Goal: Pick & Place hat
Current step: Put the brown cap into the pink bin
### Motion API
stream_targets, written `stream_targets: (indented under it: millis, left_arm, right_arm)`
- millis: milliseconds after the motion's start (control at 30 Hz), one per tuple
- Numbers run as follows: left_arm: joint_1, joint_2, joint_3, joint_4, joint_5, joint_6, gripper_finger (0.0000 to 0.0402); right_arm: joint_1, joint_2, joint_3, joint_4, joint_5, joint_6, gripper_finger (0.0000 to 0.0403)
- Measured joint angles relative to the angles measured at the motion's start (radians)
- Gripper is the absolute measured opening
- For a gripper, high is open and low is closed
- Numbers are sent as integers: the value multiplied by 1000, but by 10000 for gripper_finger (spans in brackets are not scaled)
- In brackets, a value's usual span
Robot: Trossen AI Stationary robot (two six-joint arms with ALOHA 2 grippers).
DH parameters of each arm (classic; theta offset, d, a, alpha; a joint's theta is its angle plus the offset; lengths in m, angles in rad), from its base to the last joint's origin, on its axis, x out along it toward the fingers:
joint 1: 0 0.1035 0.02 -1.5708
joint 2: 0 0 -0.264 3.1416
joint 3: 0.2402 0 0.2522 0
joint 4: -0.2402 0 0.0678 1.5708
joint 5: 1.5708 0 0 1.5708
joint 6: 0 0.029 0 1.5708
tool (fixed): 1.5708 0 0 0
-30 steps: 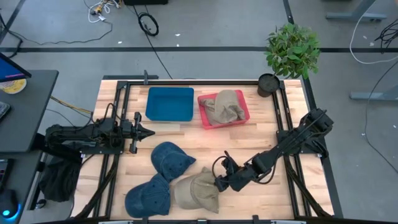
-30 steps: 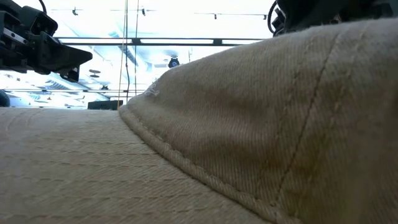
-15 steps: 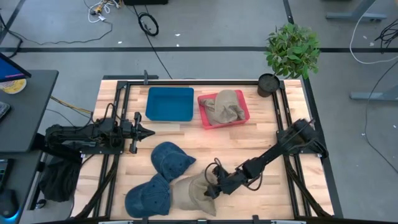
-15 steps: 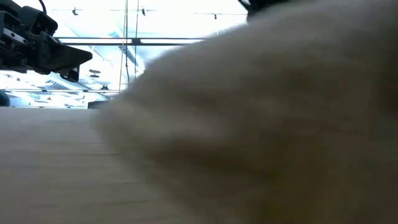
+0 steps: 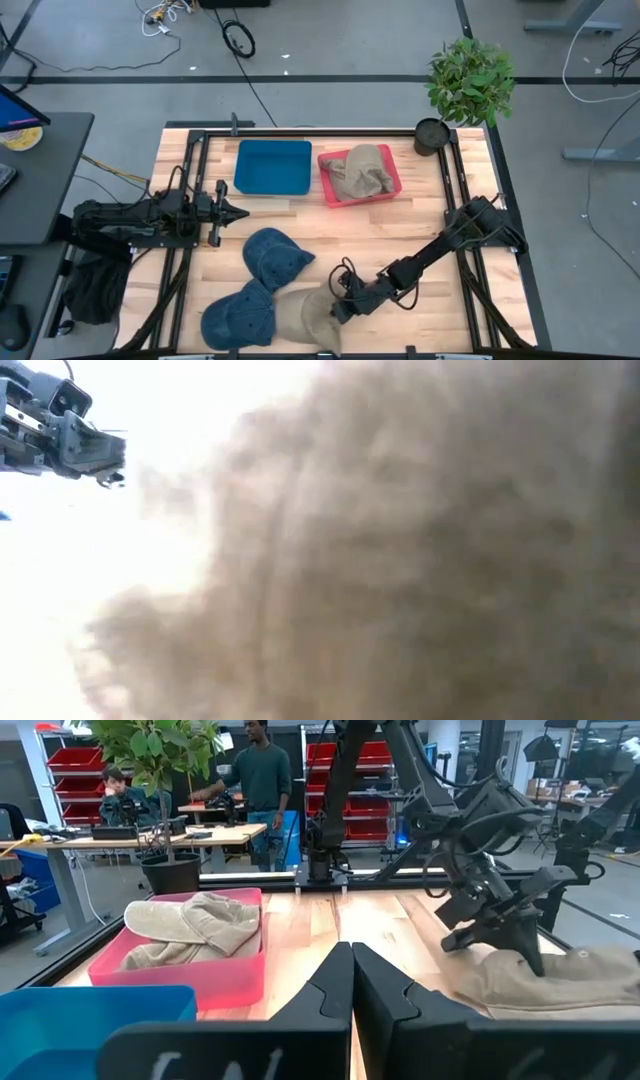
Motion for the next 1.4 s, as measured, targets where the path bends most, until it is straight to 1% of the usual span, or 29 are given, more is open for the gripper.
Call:
stream_targets:
  millis: [133,367,433,533,667,867,1033,1133,1267,1333,1400]
  left_arm:
    - [0,0,0,0,0,0,3]
    - [0,0,0,0,0,0,3]
    - [0,0,0,0,0,0,3]
    - [0,0,0,1,0,0,3]
    - [0,0,0,1,0,0,3]
    - [0,0,0,-1,0,0,3]
    - [0,0,0,0,0,0,3]
    - [0,0,0,0,0,0,3]
    - [0,0,0,0,0,0,3]
    - [0,0,0,0,0,0,3]
    - [0,0,0,0,0,0,3]
  right_arm:
    - [0,-69,-2,-69,32,-32,5]
    - [-10,-226,-1,-272,72,-119,3]
    - [-20,-275,-1,-338,102,-133,2]
    - [-36,-345,-1,-420,176,-139,2]
    - [-63,-434,0,-481,328,-143,1]
    - [-125,-513,1,-461,518,-195,3]
    - [-195,-555,1,-458,590,-218,4]
    - [-232,-567,1,-435,667,-240,4]
    - [-291,-570,1,-359,770,-273,5]
    - [-326,-570,1,-334,797,-286,5]
    - [-364,-569,1,-329,801,-307,5]
